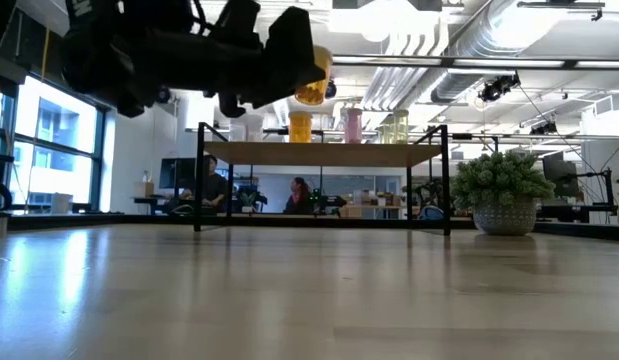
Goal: Pick and place medicine bottles onto shelf by color
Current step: Put the orange pill bottle aligned with the other orange pill bottles on the shelf
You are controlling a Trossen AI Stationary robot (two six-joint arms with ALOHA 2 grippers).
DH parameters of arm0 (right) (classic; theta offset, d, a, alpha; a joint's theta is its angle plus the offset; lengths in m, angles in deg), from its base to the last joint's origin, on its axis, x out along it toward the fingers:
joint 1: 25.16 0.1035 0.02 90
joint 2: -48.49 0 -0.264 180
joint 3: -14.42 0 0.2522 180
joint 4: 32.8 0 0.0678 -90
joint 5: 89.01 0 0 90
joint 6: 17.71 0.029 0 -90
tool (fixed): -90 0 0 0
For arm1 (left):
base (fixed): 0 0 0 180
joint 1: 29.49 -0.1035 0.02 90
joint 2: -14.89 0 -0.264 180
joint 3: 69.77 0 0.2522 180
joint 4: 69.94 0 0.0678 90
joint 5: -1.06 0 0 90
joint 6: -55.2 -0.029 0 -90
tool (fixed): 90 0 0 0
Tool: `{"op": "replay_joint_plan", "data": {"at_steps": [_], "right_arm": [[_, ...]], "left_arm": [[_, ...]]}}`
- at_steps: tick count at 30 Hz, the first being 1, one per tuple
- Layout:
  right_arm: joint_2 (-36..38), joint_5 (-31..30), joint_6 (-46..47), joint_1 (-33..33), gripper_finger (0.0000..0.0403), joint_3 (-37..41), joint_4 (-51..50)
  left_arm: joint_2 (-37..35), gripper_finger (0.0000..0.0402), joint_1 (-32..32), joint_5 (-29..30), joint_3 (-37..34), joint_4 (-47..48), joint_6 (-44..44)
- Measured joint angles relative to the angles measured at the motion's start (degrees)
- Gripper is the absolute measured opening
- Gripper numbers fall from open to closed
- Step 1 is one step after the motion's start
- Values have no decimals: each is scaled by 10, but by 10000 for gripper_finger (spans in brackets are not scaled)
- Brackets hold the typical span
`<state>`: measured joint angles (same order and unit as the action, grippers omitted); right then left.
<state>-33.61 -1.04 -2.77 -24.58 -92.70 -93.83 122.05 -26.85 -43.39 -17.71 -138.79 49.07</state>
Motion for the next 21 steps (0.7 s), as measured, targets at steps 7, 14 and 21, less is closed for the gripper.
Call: {"op": "replay_joint_plan", "data": {"at_steps": [7, 14, 21], "right_arm": [[-28, -20, 20, -34, 264, 0, 21], [-67, 25, 54, -69, 264, 1, 56], [-81, 26, 79, -77, 264, 1, 65]], "left_arm": [[2, 166, -7, -49, 0, -60, -44], [2, 166, -3, -67, 7, -69, -81], [2, 166, -3, -70, 19, -69, -110]]}}
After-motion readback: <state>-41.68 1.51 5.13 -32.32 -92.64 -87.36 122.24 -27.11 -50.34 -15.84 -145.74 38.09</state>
